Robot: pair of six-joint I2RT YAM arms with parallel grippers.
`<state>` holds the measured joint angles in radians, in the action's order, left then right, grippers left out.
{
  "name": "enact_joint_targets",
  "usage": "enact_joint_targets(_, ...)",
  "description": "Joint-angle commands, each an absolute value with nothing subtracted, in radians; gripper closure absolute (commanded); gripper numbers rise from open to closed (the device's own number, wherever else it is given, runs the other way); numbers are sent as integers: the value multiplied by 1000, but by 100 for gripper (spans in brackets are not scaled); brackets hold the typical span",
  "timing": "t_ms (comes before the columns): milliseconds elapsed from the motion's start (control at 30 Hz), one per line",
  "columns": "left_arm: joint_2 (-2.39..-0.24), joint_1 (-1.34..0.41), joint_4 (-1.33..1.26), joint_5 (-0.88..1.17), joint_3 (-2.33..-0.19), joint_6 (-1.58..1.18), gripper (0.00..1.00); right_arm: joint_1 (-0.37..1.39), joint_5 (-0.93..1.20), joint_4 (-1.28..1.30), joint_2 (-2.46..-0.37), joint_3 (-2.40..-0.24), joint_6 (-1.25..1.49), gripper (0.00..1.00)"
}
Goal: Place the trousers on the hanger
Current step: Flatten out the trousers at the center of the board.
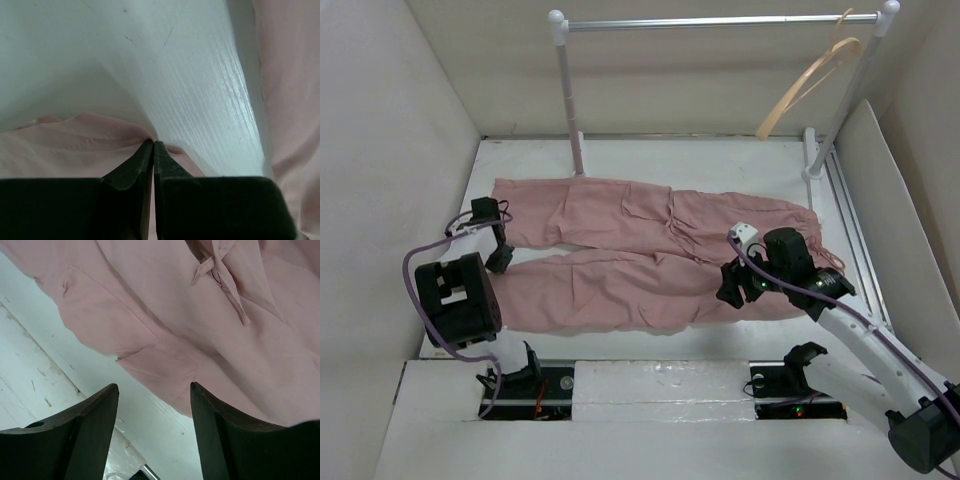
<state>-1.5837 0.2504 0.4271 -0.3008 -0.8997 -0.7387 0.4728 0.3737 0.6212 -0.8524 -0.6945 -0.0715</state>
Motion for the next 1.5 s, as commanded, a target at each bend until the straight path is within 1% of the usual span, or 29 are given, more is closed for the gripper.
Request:
enact_joint_targets(0,-1456,252,482,-360,-905,-736,100,472,359,598,-839,-733,-80,35)
enact_joint_targets(267,-950,209,716,-380,-900,-833,100,463,384,568,-862,-695,-121,35)
enact_joint_targets(367,-846,209,778,-396,-910,-838,100,463,403,552,-858,-687,-121,35)
enact_joint_targets(433,-873,209,784,-414,-928,-815,100,453,414,540,-864,-687,-124,35)
enact_joint_targets(533,-992,209,749,-413,-957,-795,100,442,436,551,-887,-703,-146,35)
enact_joint_targets(633,-1133,209,617,-425,-985,-756,100,433,419,568,-894,-713,-147,35)
enact_joint_targets(667,-1226,209,594,-429,-1005,-743,100,433,413,568,-894,-715,-144,34)
enact_joint_targets(733,-1339,209,566,-439,-1104,-715,100,433,388,565,-884,-715,-123,35)
enact_joint_targets(767,-1458,209,563,-440,-1150,-689,100,433,377,563,-881,-715,-117,35)
enact_joint_targets(800,-1513,209,563,-445,-1237,-678,100,442,365,561,-879,-716,-111,34)
enact_joint_targets(833,-1569,209,554,-439,-1274,-658,91,442,341,563,-879,-719,-98,34)
enact_joint_targets(867,-1679,209,551,-417,-1310,-616,78,451,334,571,-880,-729,-94,33)
enact_joint_targets(900,-1730,209,570,-413,-1392,-614,69,451,327,580,-884,-736,-91,32)
enact_joint_targets(933,-1776,209,621,-426,-1429,-615,45,463,312,586,-885,-744,-83,30)
enact_joint_targets(967,-1823,209,630,-426,-1455,-612,37,463,308,597,-887,-756,-78,29)
enact_joint_targets(1033,-1813,209,614,-431,-1465,-597,20,474,295,597,-882,-761,-68,28)
enact_joint_targets(1067,-1762,209,598,-433,-1450,-597,15,485,291,592,-877,-762,-64,26)
enact_joint_targets(1100,-1729,209,582,-413,-1410,-591,14,495,291,586,-874,-759,-61,25)
enact_joint_targets(1133,-1692,231,572,-405,-1393,-598,14,495,294,583,-871,-759,-55,25)
enact_joint_targets(1167,-1621,242,574,-399,-1372,-612,16,505,299,578,-871,-759,-57,29)
enact_joint_targets(1200,-1579,251,574,-378,-1312,-626,21,514,305,572,-867,-752,-57,35)
enact_joint_targets(1233,-1530,261,565,-374,-1274,-658,33,514,322,565,-867,-749,-57,44)
enact_joint_targets(1267,-1437,261,565,-373,-1235,-672,44,523,327,555,-864,-743,-57,69)
enact_joint_targets(1300,-1392,261,568,-365,-1156,-693,58,534,331,552,-859,-739,-57,80)
enact_joint_targets(1333,-1249,261,581,-336,-1070,-766,96,534,340,549,-856,-735,-69,96)
enact_joint_targets(1367,-1247,261,581,-336,-1031,-767,97,534,341,549,-856,-735,-69,97)
enact_joint_targets(1400,-1206,270,586,-304,-984,-794,100,534,344,549,-856,-736,-78,97)
enact_joint_targets(1433,-1130,305,574,-273,-936,-837,100,534,348,555,-856,-739,-87,95)
enact_joint_targets(1467,-1097,339,560,-174,-842,-850,100,534,350,555,-856,-745,-92,90)
